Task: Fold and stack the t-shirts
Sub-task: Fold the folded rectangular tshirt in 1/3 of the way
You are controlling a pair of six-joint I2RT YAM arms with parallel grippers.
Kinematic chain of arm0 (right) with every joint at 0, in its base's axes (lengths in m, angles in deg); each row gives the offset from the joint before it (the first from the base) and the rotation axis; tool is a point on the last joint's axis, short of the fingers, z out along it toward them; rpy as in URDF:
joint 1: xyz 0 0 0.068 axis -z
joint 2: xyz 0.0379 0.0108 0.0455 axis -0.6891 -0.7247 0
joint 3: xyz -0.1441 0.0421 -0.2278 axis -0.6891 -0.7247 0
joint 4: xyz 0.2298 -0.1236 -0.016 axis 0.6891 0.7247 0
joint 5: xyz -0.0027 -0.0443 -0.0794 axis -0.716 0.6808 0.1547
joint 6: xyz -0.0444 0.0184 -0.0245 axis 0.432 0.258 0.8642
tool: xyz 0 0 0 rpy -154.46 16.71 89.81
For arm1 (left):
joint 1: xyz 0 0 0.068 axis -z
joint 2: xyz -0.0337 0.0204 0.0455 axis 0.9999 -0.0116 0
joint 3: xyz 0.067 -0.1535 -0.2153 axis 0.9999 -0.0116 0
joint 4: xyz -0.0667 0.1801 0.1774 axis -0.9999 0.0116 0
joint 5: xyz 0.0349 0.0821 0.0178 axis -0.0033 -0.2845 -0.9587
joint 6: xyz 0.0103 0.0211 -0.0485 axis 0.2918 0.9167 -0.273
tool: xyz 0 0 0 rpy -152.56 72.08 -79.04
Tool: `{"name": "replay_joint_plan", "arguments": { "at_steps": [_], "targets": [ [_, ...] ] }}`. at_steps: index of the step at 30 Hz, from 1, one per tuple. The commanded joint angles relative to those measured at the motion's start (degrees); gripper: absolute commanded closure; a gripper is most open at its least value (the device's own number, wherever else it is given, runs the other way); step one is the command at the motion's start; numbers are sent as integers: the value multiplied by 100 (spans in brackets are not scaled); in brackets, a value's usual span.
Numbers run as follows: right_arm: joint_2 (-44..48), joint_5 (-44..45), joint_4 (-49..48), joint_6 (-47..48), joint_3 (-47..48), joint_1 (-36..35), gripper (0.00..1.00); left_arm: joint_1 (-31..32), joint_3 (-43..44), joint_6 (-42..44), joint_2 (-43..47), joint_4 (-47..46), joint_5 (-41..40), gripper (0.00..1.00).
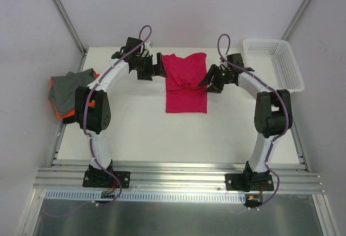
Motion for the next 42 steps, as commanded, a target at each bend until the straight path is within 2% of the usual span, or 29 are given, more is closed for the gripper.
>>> {"name": "replay_joint_plan", "arguments": {
  "at_steps": [1,10,18,25,32,37,42],
  "targets": [
    [169,111,400,778,15,-318,43,-74,-65,347,580,247,-263,1],
    [-560,-73,224,569,560,-828,44,-258,-57,505,800,370,-501,1],
    [-1465,-188,83,305,1272,-723,46,-479,-180,602,774,458,-527,1],
    [-1764,-47,-260,129,1922,-600,46,-487,-329,628,730,467,-580,1],
    [-2230,198,-409,94,3179,-398,46,-487,-715,725,914,467,-659,1],
    [-2319,348,-620,85,3558,-398,46,-461,-822,698,923,467,-589,1],
    [-1503,251,-375,303,3005,-301,46,-452,-751,602,949,511,-518,1]
  ]
}}
